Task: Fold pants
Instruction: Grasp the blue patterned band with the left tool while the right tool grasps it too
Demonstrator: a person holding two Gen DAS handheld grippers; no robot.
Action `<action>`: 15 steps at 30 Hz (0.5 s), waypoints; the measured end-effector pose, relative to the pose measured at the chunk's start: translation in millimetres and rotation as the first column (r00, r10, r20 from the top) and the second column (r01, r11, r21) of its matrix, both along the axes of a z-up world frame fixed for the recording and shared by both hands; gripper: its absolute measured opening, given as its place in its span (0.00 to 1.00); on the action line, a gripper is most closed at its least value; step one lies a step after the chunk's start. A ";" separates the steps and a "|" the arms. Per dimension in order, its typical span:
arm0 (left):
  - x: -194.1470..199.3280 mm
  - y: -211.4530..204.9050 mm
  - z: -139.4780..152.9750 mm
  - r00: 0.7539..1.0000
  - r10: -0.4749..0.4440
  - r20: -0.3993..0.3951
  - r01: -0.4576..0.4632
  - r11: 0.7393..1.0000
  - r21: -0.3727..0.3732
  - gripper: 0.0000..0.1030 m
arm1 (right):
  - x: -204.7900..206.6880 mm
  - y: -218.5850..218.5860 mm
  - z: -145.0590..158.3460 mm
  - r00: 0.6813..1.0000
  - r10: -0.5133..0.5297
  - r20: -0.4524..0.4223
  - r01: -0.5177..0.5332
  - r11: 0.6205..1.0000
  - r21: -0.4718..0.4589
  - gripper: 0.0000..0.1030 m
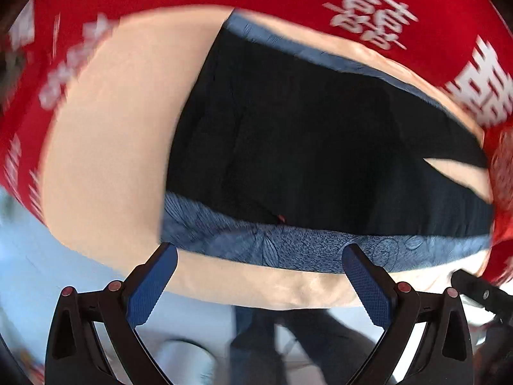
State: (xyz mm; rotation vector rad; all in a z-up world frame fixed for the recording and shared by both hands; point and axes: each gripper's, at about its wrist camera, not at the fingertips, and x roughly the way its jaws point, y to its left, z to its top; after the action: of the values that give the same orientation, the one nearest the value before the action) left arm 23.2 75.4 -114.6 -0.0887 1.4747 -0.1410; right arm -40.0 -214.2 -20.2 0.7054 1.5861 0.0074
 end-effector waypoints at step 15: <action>-30.9 34.0 -82.6 0.987 0.148 -0.061 -0.158 0.960 -0.229 1.00 | -20.6 41.5 -144.2 0.981 -0.186 0.059 0.132 0.852 0.506 0.68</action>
State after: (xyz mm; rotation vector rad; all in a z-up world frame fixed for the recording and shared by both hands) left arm -7.8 109.4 -197.2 -0.3983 1.4838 -0.1870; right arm -60.6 -172.8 -164.4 1.2228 1.4253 0.3426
